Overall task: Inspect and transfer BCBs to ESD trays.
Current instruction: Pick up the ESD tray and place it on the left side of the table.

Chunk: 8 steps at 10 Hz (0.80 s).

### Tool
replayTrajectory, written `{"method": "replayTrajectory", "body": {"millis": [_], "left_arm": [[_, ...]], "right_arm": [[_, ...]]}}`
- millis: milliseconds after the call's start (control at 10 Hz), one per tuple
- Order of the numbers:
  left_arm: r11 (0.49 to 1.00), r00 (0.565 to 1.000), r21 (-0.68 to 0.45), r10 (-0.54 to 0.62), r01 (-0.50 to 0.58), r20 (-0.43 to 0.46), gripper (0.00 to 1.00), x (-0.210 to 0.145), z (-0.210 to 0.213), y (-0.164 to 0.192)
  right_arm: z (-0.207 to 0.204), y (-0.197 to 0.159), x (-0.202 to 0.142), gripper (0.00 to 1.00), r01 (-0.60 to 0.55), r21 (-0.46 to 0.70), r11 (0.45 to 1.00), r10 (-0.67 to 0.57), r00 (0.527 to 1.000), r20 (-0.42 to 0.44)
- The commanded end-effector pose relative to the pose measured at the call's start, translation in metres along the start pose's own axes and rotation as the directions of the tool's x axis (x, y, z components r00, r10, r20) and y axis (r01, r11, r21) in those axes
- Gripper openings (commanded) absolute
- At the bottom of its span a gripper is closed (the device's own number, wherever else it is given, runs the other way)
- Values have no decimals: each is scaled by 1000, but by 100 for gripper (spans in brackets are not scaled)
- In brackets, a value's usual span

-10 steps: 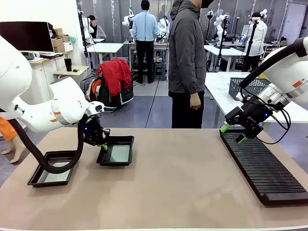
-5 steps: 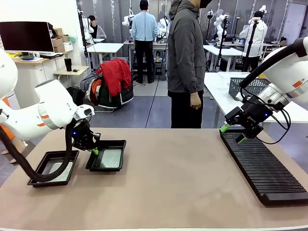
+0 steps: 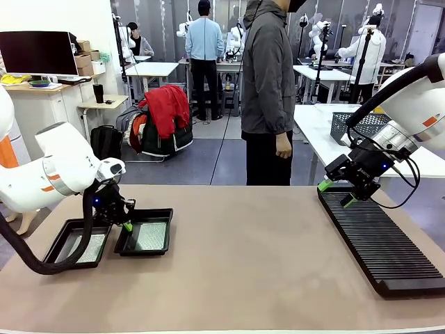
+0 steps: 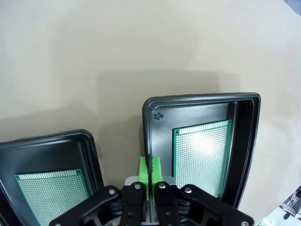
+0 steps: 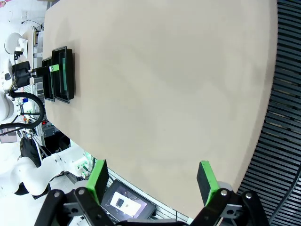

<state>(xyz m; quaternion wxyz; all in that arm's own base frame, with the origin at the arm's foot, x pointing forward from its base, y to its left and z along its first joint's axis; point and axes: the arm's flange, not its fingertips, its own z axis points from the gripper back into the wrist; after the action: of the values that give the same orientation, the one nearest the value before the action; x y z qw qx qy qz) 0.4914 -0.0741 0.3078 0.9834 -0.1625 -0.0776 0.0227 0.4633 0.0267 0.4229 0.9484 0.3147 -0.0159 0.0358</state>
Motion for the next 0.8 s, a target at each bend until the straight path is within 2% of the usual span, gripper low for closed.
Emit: {"method": "replayTrajectory", "body": {"millis": [0, 600, 700], "left_arm": [[999, 999, -26, -18, 19, 34, 3, -11, -1, 8], [1000, 999, -5, -2, 2, 46, 3, -24, -3, 13], [1000, 1000, 9, 10, -10, 8, 3, -13, -4, 8]], "right_arm": [[-1, 2, 0, 100, 23, -5, 1000, -23, 1000, 11], [-1, 2, 0, 100, 23, -5, 1000, -23, 1000, 11], [-1, 2, 0, 100, 23, -5, 1000, -23, 1000, 11]]}}
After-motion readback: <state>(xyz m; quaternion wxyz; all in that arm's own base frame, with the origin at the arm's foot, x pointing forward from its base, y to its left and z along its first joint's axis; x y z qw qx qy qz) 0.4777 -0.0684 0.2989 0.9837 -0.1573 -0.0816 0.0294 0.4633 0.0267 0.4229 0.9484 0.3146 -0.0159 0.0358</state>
